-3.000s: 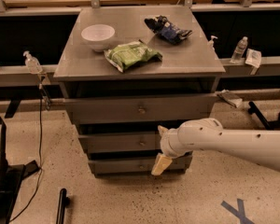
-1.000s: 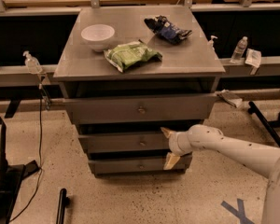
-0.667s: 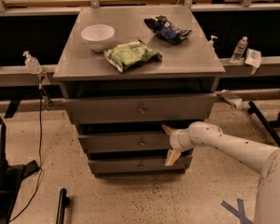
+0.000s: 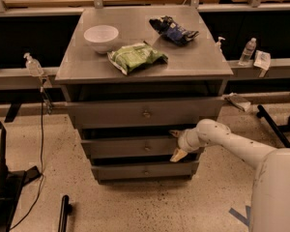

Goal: Open middle drawer

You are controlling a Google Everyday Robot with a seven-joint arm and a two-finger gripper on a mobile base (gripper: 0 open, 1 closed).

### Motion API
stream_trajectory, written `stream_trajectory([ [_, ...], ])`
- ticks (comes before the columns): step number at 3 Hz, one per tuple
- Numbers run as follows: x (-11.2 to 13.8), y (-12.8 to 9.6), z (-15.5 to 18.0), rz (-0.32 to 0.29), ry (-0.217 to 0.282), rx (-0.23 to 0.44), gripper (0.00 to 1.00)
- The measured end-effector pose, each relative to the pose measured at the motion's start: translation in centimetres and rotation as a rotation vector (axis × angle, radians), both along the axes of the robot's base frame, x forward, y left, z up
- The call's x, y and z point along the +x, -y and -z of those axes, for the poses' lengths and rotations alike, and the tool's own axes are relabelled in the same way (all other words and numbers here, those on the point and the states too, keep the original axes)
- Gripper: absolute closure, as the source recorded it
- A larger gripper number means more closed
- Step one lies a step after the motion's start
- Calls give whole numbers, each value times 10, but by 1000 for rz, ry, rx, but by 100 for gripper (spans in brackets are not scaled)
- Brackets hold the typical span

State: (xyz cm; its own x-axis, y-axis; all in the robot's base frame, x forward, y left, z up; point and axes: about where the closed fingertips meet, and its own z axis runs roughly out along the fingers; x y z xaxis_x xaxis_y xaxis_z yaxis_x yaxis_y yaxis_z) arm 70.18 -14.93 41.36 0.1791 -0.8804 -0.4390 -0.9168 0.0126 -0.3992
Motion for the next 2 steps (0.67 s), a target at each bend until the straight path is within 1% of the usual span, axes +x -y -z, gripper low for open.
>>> stream_trajectory([
  [1, -15, -2, 1, -28, -65, 16, 39],
  [2, -54, -7, -14, -95, -137, 51, 27],
])
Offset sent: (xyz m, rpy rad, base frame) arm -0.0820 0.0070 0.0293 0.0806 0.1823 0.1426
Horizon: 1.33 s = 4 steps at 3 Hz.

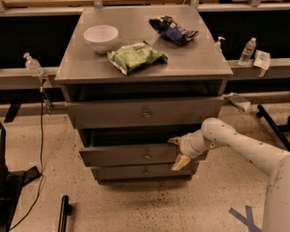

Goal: Open middle drawer

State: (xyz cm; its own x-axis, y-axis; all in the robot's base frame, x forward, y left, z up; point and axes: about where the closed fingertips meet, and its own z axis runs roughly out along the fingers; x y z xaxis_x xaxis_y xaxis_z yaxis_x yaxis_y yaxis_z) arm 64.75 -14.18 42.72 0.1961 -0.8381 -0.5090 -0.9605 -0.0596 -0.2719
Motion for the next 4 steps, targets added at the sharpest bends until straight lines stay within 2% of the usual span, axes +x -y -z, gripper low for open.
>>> stream_trajectory([
  [2, -58, -3, -26, -98, -81, 13, 23],
  [3, -73, -4, -32, -130, -108, 5, 23],
  [4, -63, -9, -38, -121, -81, -1, 24],
])
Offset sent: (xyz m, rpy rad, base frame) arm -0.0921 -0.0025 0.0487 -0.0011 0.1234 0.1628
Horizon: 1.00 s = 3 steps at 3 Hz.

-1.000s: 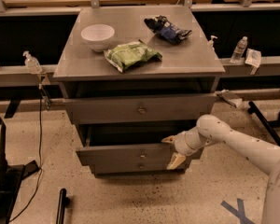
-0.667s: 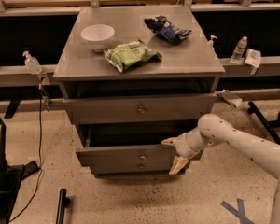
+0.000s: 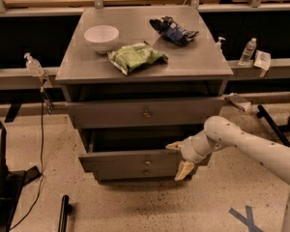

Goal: Open middle drawer

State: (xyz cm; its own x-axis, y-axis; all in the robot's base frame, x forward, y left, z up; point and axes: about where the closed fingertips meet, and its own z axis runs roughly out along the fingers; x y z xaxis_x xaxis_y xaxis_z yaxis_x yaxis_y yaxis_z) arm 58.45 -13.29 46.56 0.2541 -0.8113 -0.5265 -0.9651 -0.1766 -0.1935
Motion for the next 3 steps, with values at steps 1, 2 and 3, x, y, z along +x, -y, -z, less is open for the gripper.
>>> stream_trajectory([
  [1, 15, -3, 1, 11, 24, -23, 24],
  [2, 34, 2, 16, 56, 5, -43, 29],
  [3, 47, 4, 32, 99, -20, -49, 31],
])
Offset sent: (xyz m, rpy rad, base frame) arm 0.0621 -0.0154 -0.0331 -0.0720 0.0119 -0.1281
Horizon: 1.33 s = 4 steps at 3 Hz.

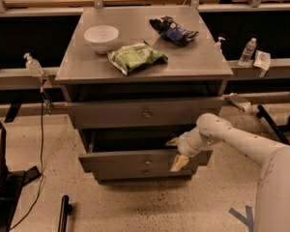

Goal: Open middle drawer

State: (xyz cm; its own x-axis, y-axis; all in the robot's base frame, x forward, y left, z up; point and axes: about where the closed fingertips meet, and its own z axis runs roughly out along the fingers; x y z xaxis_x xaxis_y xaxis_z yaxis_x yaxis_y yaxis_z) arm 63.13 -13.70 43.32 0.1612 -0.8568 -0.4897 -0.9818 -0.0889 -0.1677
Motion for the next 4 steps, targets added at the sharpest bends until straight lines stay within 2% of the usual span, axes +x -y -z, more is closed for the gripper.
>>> stream_trajectory([
  [2, -11, 8, 15, 41, -54, -44, 35],
  [3, -45, 14, 24, 34, -122, -94, 37],
  [4, -48, 14, 20, 34, -127, -97, 39],
])
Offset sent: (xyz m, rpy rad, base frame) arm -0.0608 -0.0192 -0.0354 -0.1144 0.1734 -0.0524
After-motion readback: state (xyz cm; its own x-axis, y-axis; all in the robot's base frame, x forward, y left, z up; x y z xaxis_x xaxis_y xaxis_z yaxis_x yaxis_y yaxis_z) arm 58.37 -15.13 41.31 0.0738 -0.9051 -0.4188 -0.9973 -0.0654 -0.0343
